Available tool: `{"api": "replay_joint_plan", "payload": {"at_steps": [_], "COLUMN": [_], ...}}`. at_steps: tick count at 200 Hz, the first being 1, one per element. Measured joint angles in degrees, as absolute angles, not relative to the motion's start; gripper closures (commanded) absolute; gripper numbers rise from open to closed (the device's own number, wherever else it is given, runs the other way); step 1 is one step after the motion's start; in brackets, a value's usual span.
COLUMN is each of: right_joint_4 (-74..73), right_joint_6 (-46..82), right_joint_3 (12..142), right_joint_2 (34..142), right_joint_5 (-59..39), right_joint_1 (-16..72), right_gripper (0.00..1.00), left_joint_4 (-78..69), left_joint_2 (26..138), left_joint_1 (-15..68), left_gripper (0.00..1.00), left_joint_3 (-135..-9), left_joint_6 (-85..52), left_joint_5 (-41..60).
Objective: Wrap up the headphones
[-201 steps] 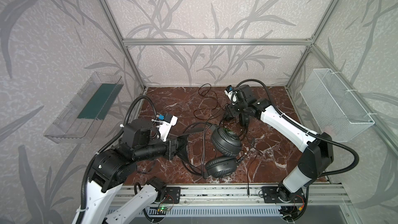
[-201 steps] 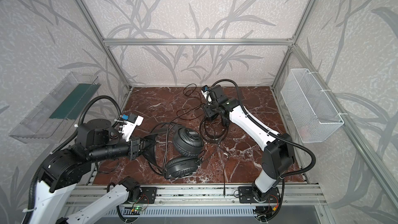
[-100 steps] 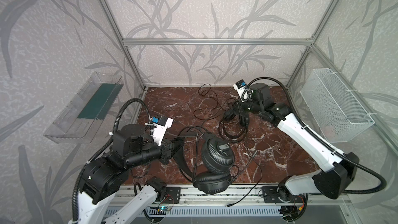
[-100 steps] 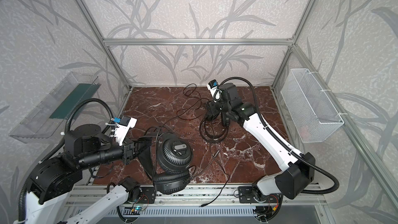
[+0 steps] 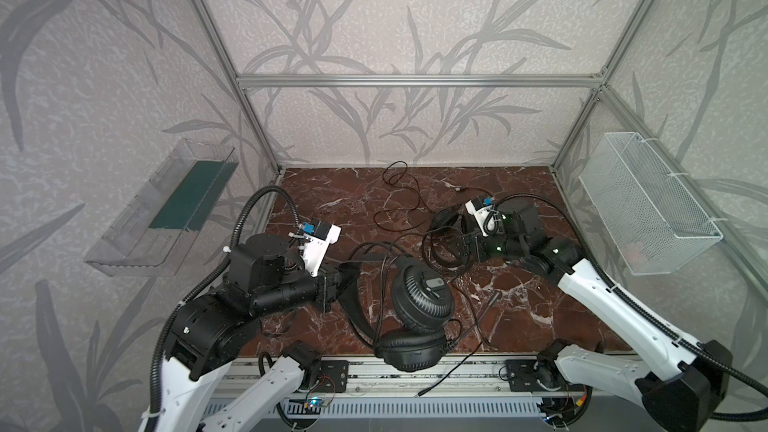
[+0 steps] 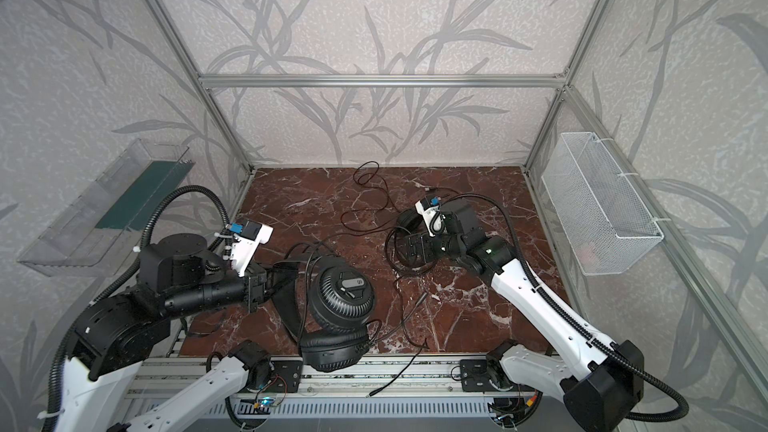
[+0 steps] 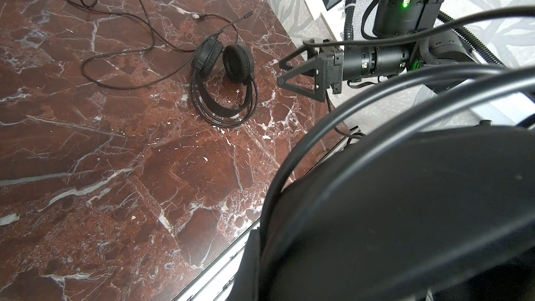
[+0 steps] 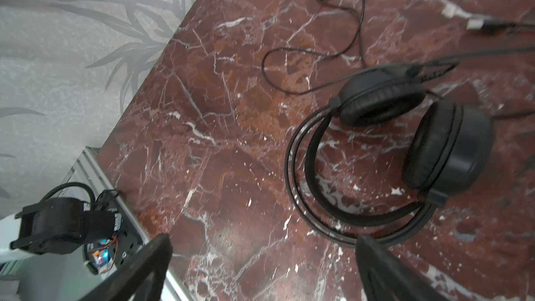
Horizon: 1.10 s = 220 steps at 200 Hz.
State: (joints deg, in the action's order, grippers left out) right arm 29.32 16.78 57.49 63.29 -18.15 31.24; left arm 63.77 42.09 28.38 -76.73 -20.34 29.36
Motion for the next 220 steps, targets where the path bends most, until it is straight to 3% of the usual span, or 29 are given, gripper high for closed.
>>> {"api": "replay_joint_plan", "payload": {"at_steps": [46,107,131,172,220], "right_joint_4": [33.34,39.00,40.21,46.52,42.59], "right_joint_6": [17.28,16.19,15.05,15.75,23.94], "right_joint_3": [57.01,56.03,54.81,55.61,52.42], "right_joint_2": [56.05,50.81,48.99,55.20,52.27], "right_joint_5": [-19.35,-12.40,-14.48,-17.69,-24.14], "right_joint_1": [31.22,31.22,31.22,31.20,31.11], "right_gripper": [0.01,0.01,0.01,0.01,0.01], "left_joint_4": [63.57,63.35,63.88,65.14,65.17], "left_joint_2": [44.25,45.69,47.05,49.63,50.35], "left_joint_1": [28.38,28.38,28.38,28.32,28.27], "left_gripper": [1.00,1.00,1.00,1.00,1.00], "left_joint_3": [-76.71,-76.20,-76.47,-76.90,-76.88], "left_joint_6": [-20.01,-19.29,-18.85,-18.52,-18.41], "left_joint_5": [29.58,29.43,28.45,26.39,26.22]}}
